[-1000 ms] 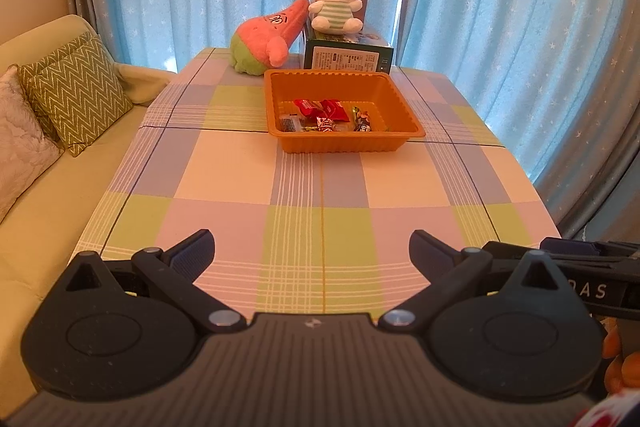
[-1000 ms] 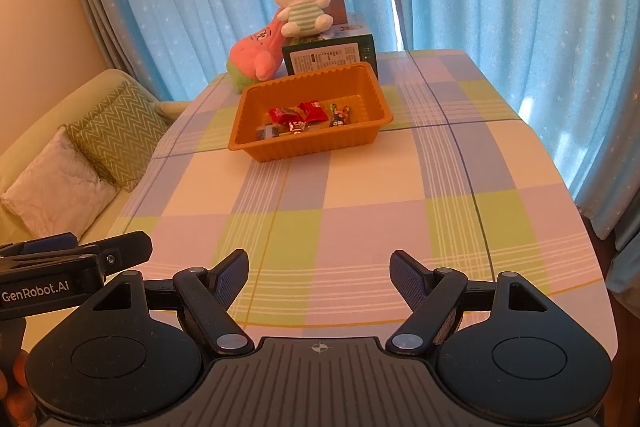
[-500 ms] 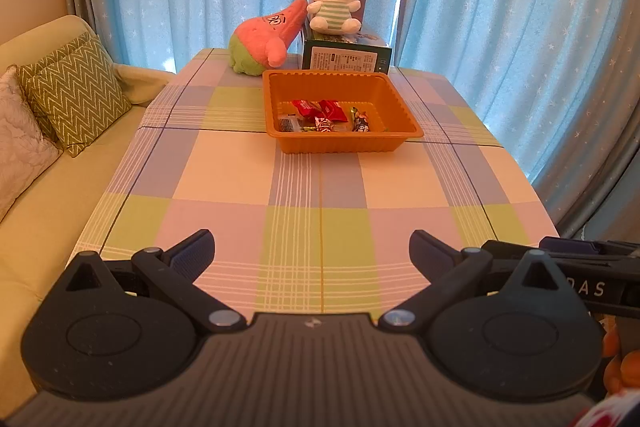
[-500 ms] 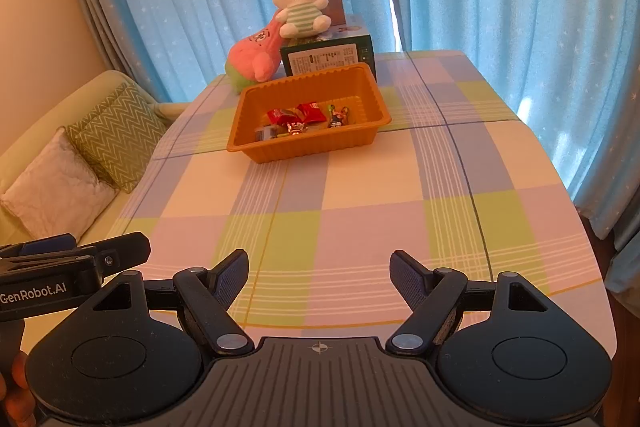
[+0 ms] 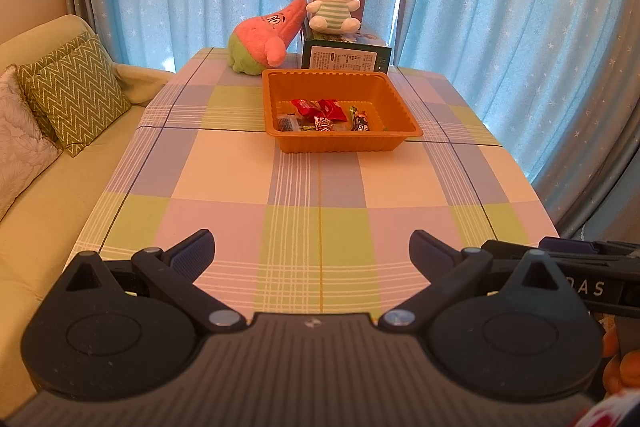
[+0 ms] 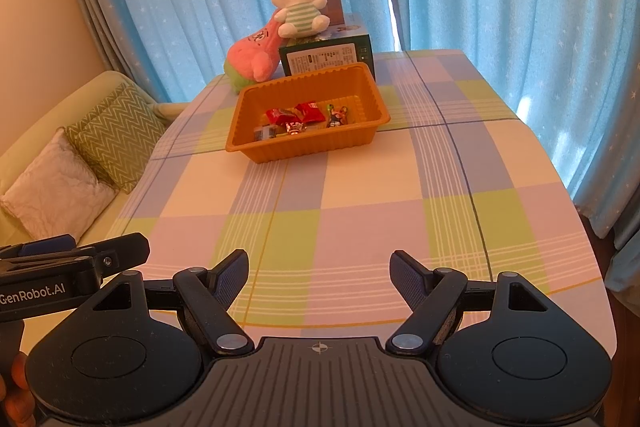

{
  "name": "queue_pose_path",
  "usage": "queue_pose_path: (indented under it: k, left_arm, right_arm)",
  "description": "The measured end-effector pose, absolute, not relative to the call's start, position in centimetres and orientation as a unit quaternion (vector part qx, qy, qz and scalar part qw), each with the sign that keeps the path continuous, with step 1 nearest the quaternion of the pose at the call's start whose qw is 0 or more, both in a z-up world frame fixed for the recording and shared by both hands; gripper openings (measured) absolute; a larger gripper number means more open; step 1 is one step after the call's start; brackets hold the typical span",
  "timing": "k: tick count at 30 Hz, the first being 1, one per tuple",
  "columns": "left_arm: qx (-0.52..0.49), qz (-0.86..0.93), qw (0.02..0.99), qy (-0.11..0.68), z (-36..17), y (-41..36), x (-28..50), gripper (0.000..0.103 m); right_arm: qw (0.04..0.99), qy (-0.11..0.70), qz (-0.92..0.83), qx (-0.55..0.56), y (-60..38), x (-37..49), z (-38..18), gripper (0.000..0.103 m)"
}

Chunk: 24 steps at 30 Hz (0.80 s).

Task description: Organize snacks

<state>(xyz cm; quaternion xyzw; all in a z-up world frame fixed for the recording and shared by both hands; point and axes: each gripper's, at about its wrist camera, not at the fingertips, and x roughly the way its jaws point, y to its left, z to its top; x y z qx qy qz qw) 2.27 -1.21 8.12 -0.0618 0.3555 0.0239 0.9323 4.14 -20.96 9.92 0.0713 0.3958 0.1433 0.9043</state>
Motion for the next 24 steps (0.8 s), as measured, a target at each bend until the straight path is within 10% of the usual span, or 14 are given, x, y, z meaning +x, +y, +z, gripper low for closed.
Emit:
queue_pose_path:
  k: [24]
  left_arm:
    - [-0.065, 0.024, 0.935, 0.348, 7.87, -1.23, 2.02, 0.103]
  right_arm:
    - [0.904, 0.397, 0.142, 0.073, -21.10, 4.16, 9.73, 0.077]
